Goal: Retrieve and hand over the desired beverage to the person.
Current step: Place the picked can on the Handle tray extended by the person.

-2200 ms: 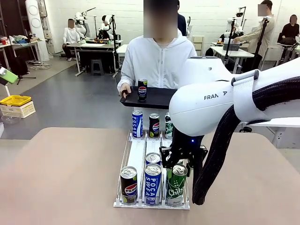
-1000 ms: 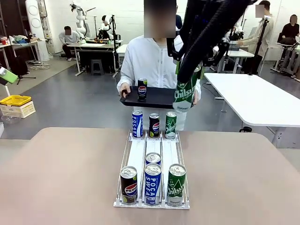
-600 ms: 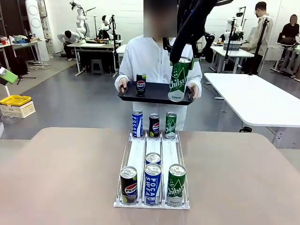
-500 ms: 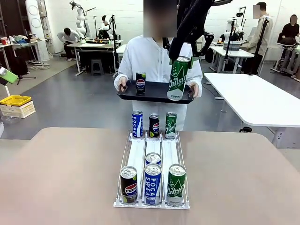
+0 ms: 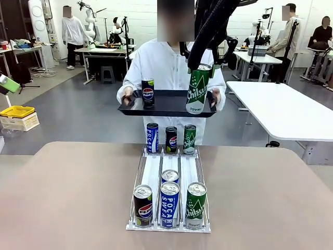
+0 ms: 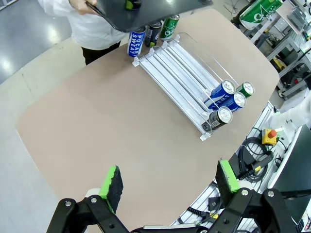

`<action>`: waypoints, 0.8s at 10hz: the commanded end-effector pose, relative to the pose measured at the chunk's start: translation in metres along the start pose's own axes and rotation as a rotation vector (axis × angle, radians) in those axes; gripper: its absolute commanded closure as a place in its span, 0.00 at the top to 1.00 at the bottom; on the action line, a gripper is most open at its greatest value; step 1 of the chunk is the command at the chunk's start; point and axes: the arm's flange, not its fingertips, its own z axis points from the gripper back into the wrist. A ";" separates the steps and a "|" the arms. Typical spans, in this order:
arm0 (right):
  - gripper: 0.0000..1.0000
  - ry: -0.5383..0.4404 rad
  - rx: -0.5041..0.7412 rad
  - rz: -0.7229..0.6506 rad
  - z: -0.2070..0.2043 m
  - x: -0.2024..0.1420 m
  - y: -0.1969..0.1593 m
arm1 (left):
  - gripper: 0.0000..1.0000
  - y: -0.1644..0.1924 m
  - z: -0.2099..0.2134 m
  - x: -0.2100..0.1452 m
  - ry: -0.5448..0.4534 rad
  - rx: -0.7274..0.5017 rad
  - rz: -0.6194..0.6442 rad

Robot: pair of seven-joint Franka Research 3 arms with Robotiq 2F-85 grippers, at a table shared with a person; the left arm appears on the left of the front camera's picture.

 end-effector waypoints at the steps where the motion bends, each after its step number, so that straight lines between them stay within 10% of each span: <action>1: 0.00 -0.030 -0.012 -0.024 -0.001 -0.003 -0.004 | 1.00 0.001 0.000 0.001 -0.014 -0.008 -0.010; 8: 0.00 -0.030 -0.012 -0.024 -0.001 -0.003 -0.004 | 1.00 0.001 0.000 0.001 -0.014 -0.008 -0.010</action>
